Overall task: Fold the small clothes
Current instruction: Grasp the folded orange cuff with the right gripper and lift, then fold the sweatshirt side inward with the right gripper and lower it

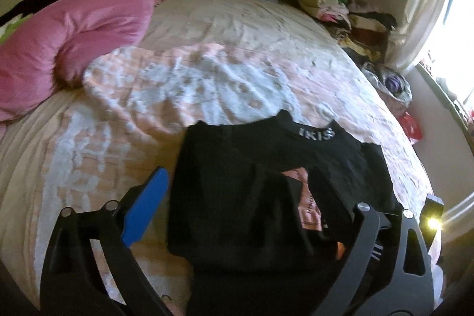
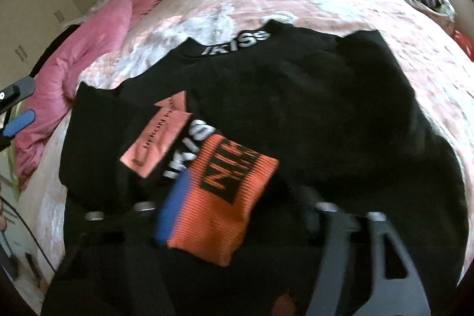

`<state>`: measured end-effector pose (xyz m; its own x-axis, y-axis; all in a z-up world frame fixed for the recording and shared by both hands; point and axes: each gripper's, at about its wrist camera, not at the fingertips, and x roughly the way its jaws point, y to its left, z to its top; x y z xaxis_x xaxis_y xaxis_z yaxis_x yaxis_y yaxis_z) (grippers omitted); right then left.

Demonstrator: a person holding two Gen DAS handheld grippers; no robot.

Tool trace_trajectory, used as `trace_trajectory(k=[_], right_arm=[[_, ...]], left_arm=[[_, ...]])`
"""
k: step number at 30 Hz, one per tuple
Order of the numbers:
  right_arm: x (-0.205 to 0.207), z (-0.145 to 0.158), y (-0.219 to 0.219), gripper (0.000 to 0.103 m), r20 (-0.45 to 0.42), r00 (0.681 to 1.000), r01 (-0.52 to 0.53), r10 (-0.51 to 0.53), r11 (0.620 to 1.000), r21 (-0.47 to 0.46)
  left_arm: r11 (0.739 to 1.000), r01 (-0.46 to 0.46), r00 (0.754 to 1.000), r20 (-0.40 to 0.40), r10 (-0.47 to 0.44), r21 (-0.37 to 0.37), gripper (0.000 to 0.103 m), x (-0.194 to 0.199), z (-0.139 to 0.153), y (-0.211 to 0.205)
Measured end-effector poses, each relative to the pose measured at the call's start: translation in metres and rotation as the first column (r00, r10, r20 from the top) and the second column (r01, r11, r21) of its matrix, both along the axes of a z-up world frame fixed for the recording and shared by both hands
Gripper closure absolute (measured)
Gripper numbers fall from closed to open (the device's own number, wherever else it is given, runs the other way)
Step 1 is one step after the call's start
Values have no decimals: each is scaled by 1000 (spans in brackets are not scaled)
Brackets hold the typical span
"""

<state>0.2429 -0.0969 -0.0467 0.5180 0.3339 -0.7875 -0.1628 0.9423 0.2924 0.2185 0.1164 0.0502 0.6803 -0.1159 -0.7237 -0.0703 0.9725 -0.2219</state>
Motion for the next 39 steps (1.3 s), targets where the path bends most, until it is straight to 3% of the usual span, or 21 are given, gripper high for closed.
trace_trajectory(k=[2,3,11,19,26,39], right_arm=[[0,6,6,91,10,999,-44,44,999,2],[-1,9,9,95,21,998,-58,58,998,-11],[2,70,20,96,175,969,-158,173,983,-98],[20,120,-15,96,275,949,-110,153,980,-166],[23,110,-44,96,262,961,-44,92,982,-181],[23,84,-45,96,234,969,-24,77,975,-219]], left_arm=[[1000,-20,1000,1,20,0,15,-2,1,9],[1000,-26,1000,1,26,0,15,-2,1,11],[998,-67,998,3,67,-8,15,-4,4,29],[998,-65,998,1,65,-9,15,0,4,28],[999,-28,999,-22,28,16,15,10,-3,6],[995,59,995,-81,-52,81,15,26,-33,-36]])
